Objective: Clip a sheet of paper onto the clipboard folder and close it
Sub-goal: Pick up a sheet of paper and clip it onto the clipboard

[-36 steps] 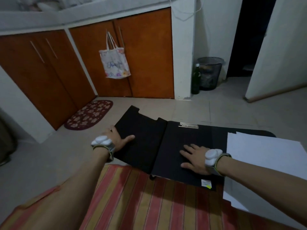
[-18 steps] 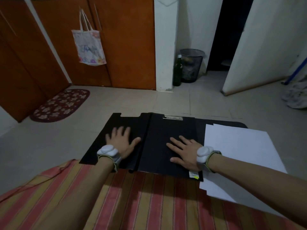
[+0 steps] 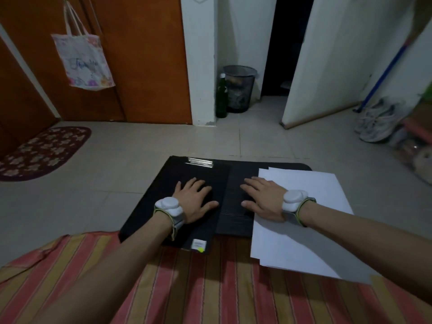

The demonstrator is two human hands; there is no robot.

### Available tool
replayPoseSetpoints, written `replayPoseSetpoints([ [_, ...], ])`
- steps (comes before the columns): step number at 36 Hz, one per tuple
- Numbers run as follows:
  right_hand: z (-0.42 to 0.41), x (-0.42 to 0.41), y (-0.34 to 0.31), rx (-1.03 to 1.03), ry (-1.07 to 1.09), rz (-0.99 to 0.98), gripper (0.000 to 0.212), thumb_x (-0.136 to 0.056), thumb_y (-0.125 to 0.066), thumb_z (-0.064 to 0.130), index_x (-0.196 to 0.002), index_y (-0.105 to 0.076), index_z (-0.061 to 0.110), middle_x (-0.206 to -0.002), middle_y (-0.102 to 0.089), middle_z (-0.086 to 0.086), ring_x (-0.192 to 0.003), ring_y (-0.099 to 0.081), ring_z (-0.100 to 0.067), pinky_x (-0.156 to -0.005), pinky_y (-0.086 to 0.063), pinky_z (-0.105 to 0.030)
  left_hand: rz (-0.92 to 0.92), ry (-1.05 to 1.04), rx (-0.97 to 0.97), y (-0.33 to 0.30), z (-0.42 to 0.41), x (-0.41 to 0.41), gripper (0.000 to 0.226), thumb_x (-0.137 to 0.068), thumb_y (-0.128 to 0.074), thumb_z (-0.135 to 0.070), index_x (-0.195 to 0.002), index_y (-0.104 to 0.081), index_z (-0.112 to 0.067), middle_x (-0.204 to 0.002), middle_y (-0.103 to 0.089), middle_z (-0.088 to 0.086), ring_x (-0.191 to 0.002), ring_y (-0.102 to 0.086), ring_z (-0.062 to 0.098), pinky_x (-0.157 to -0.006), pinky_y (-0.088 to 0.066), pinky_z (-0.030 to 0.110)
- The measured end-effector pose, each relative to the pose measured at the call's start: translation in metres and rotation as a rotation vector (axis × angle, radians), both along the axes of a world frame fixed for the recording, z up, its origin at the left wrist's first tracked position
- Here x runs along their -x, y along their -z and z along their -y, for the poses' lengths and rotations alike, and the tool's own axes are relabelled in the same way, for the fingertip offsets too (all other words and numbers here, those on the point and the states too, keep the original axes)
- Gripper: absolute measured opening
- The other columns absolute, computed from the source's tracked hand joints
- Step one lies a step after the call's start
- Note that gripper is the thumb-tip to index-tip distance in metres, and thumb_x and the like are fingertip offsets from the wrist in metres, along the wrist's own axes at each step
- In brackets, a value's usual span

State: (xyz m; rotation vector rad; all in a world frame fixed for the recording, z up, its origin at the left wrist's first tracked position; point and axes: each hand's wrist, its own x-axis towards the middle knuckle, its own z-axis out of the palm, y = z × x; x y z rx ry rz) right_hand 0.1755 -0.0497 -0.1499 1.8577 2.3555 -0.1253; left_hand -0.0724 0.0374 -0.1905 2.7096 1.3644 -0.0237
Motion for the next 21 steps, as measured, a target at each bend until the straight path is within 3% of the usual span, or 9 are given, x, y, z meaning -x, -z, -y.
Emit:
replayPoseSetpoints([
  [6,0.008,-0.021,0.002,0.046,0.043,0.031,0.066,-0.098,-0.023,0.058,-0.151,-0.022,0.019,-0.159,-0.025,-0.005,-0.146,-0.018,-0.027,-0.116,-0.022,-0.042,-0.014,-0.03,-0.006,0.017,0.002,-0.004,0.072,-0.086,-0.019,-0.073,-0.146,-0.02,-0.032,-0.159,-0.015,0.001,-0.147,-0.004,0.026,-0.114,-0.005,0.061],
  [16,0.006,0.0,-0.001,0.046,-0.063,0.138,0.067,-0.098,-0.024,0.057,-0.152,-0.019,0.018,-0.161,-0.019,-0.008,-0.148,-0.01,-0.027,-0.118,-0.019,-0.042,0.036,-0.111,0.02,0.023,0.003,-0.033,0.065,-0.092,-0.017,-0.063,-0.147,-0.019,-0.029,-0.16,-0.013,0.004,-0.146,0.001,0.031,-0.114,0.001,0.061],
  [21,0.021,-0.03,-0.011,-0.012,0.043,0.088,0.066,-0.098,-0.026,0.057,-0.151,-0.023,0.017,-0.158,-0.027,-0.009,-0.143,-0.024,-0.028,-0.114,-0.027,-0.042,0.033,-0.079,-0.014,0.012,0.006,-0.051,0.067,-0.092,-0.022,-0.062,-0.146,-0.022,-0.021,-0.159,-0.016,0.007,-0.146,-0.002,0.031,-0.115,-0.003,0.06],
])
